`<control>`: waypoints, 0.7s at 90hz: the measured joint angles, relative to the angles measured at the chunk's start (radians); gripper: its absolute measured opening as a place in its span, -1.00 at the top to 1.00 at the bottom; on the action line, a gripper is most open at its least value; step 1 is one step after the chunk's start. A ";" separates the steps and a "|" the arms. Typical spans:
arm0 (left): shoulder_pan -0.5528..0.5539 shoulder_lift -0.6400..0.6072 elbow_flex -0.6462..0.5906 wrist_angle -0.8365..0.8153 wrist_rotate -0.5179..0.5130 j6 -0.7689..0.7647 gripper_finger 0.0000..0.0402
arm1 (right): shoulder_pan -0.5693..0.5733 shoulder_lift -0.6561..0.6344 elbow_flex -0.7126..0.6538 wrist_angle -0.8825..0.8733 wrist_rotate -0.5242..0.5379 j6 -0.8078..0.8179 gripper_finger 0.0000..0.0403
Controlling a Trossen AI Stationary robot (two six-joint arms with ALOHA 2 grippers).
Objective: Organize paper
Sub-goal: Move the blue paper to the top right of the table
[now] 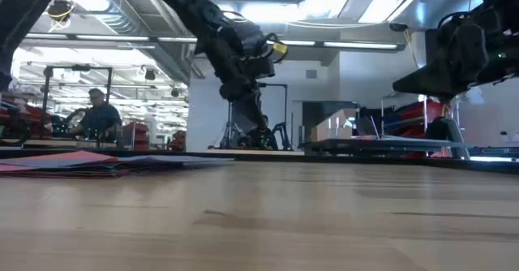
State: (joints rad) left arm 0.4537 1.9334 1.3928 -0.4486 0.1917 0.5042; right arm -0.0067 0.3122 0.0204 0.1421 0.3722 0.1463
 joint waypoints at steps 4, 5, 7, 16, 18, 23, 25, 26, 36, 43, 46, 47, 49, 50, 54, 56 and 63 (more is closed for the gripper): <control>-0.018 0.013 -0.012 0.017 -0.007 -0.035 1.00 | 0.000 0.000 0.000 0.054 0.010 -0.036 0.97; -0.023 0.017 -0.013 0.017 -0.010 -0.038 1.00 | 0.000 0.000 0.000 0.070 0.011 -0.044 0.97; -0.034 0.026 -0.015 0.014 -0.018 -0.053 1.00 | 0.000 0.000 0.000 0.099 0.011 -0.062 0.96; -0.080 0.041 -0.015 0.016 -0.038 -0.106 1.00 | 0.000 0.000 0.000 0.230 0.002 -0.118 0.91; -0.091 0.041 -0.015 0.018 -0.038 -0.117 1.00 | 0.000 0.000 0.000 0.248 -0.007 -0.126 0.91; -0.121 0.034 -0.015 0.032 -0.038 -0.138 1.00 | 0.000 -0.001 0.003 0.260 -0.055 -0.142 0.90; -0.134 0.029 -0.015 0.032 -0.037 -0.144 1.00 | 0.000 -0.001 0.007 0.251 -0.074 -0.149 0.90; -0.140 0.026 -0.015 0.032 -0.036 -0.147 1.00 | 0.000 0.000 0.009 0.246 -0.081 -0.150 0.90; -0.200 -0.008 -0.015 0.065 0.003 -0.154 1.00 | 0.000 0.014 0.051 0.187 -0.106 -0.122 0.90; -0.234 -0.035 -0.015 0.083 0.024 -0.182 1.00 | 0.000 0.042 0.088 0.136 -0.109 -0.115 0.91; -0.247 -0.048 -0.015 0.086 0.028 -0.191 1.00 | 0.000 0.057 0.105 0.116 -0.118 -0.117 0.93; -0.251 -0.053 -0.015 0.085 0.028 -0.194 1.00 | 0.000 0.063 0.111 0.111 -0.123 -0.119 0.93; -0.258 -0.061 -0.015 0.084 0.028 -0.204 1.00 | 0.000 0.076 0.124 0.102 -0.129 -0.123 0.95; -0.263 -0.065 -0.015 0.084 0.028 -0.207 1.00 | 0.000 0.083 0.130 0.098 -0.130 -0.125 0.96; -0.280 -0.083 -0.019 0.090 0.028 -0.214 1.00 | 0.000 0.114 0.154 0.084 -0.141 -0.135 0.98; -0.287 -0.095 -0.025 0.091 0.027 -0.218 1.00 | 0.000 0.131 0.165 0.073 -0.147 -0.143 0.99; -0.311 -0.134 -0.053 0.083 0.022 -0.242 1.00 | 0.000 0.195 0.210 0.027 -0.174 -0.154 0.99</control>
State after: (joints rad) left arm 0.1427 1.7994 1.3396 -0.3657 0.2133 0.2622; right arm -0.0067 0.5075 0.2302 0.1688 0.1981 -0.0080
